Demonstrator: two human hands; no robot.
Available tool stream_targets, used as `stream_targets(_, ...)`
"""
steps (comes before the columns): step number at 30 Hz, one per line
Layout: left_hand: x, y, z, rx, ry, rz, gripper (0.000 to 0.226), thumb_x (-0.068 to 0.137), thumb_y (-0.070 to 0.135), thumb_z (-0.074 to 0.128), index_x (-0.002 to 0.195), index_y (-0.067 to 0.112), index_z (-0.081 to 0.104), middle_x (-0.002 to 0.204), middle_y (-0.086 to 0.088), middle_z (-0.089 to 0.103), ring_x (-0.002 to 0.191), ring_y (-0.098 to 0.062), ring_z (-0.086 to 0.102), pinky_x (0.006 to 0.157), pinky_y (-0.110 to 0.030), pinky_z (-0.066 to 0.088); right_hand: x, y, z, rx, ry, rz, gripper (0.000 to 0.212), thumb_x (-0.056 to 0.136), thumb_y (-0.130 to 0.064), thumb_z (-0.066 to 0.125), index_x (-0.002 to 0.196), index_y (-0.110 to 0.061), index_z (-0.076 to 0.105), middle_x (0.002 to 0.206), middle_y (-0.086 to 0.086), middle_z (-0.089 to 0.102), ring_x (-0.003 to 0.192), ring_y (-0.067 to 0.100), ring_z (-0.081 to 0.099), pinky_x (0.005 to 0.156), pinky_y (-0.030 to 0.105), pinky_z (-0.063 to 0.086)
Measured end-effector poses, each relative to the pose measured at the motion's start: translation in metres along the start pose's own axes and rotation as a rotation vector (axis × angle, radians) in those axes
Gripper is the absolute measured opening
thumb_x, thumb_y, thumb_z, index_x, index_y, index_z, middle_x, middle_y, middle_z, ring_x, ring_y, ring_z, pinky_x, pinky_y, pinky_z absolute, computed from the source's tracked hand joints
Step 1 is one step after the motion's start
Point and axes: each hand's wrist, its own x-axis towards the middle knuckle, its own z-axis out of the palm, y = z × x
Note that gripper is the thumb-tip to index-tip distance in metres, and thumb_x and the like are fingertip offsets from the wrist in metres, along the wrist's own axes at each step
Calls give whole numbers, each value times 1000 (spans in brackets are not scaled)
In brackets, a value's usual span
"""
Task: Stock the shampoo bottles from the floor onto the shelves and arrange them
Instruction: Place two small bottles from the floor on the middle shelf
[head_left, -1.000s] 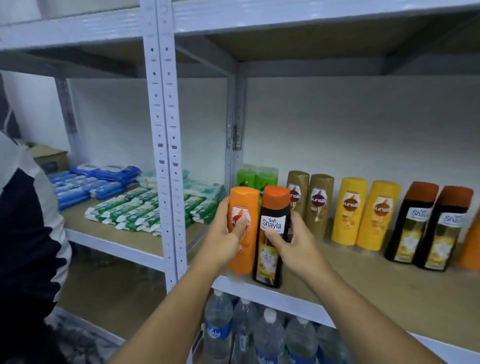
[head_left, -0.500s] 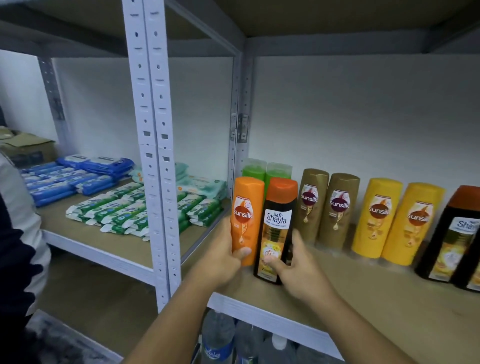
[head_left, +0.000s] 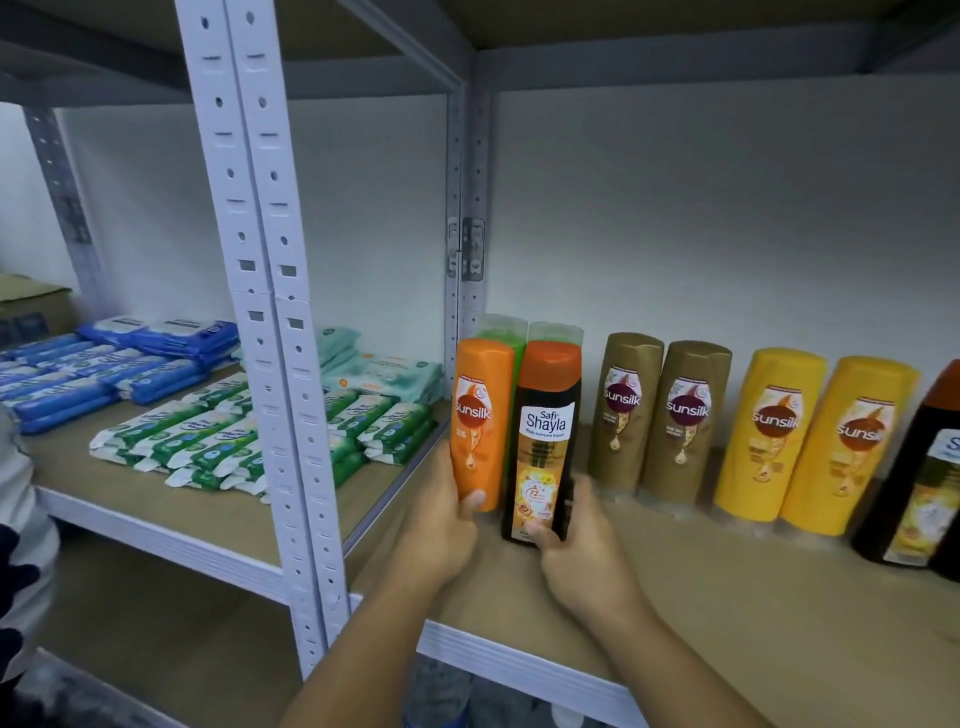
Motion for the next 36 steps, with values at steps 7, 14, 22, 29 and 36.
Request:
stream_targets(7,-3,1,3,132,35,-13,55,102,35,52,151,30,28,137,1,59,119,-21,58,89,-34,44,4,4,3,0,0,41,54,87,-19,75,130,-27,44,125,-10,64,114,8,61,96,31,49)
stream_targets(14,-6,3,0,253,15,-40,49,103,46,46,145,25,34,127,-2,65,110,-25,62,88,-39,51,3,0,3,-46,-7,60,51,90,-26,72,134,-23,46,128,-8,64,118,14,61,95,30,48)
stream_targets(22,-19,-4,-13,427,-188,-79,79,98,52,50,160,26,9,139,-3,58,121,-23,57,96,-40,52,-5,-10,0,-191,-54,93,43,94,-38,63,132,-25,49,127,-2,66,115,21,62,91,36,51)
stream_targets(29,-47,6,-22,656,-254,53,24,101,41,44,112,20,48,121,-5,60,111,-27,56,88,-37,48,-44,-13,-24,-531,-264,75,50,98,-46,47,137,-15,41,137,9,54,127,30,47,101,37,43)
stream_targets(36,-85,23,-13,742,-376,229,30,103,45,35,98,20,52,112,-3,60,111,-24,53,95,-38,38,-96,-10,-65,-762,-438,-92,62,105,-48,28,156,-12,26,165,5,19,152,19,14,123,33,9)
